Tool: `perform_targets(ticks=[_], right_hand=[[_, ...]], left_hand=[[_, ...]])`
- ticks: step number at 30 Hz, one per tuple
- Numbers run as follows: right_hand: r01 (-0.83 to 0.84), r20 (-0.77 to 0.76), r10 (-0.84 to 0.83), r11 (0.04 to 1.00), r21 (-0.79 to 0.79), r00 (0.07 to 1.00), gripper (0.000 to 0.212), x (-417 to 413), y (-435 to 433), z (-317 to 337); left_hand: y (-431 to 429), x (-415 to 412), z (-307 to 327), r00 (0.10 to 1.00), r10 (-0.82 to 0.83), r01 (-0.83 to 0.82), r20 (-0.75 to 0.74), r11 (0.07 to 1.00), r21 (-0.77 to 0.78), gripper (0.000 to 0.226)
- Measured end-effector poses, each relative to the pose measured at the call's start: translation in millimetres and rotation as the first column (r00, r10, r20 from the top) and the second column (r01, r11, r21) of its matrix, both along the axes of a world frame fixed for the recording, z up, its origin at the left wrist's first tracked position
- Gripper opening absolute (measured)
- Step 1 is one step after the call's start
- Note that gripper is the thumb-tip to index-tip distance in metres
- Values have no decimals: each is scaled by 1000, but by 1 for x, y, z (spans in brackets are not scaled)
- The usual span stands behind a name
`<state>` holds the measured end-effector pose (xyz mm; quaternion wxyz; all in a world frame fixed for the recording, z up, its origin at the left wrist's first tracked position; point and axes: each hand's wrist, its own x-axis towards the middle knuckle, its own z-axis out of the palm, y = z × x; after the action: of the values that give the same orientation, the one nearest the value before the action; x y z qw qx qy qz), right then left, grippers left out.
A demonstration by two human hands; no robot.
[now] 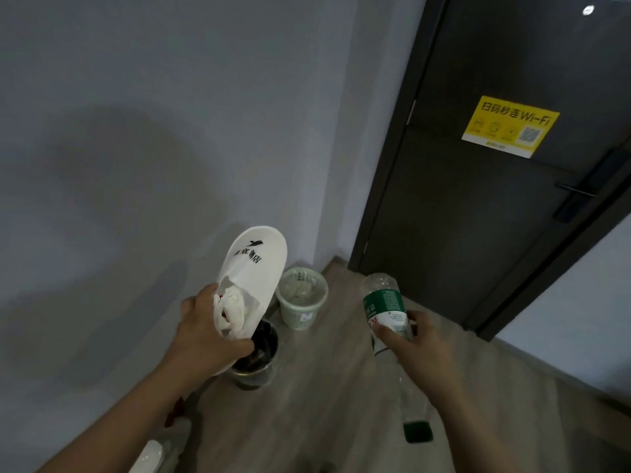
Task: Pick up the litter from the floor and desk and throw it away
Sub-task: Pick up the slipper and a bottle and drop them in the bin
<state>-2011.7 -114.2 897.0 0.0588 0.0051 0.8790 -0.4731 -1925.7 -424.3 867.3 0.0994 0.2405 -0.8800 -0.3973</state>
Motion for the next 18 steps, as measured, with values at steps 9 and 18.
perform_targets(ticks=[9,18], right_hand=[[-158,43,159,987,-38,986,50,-170,0,2],[-296,149,295,955,-18,944,51,-267,-42,-40]], left_hand=[[41,-119,1,991,135,-136,14,990,38,117],[27,-172,-35,950,275,-288,150,955,75,119]])
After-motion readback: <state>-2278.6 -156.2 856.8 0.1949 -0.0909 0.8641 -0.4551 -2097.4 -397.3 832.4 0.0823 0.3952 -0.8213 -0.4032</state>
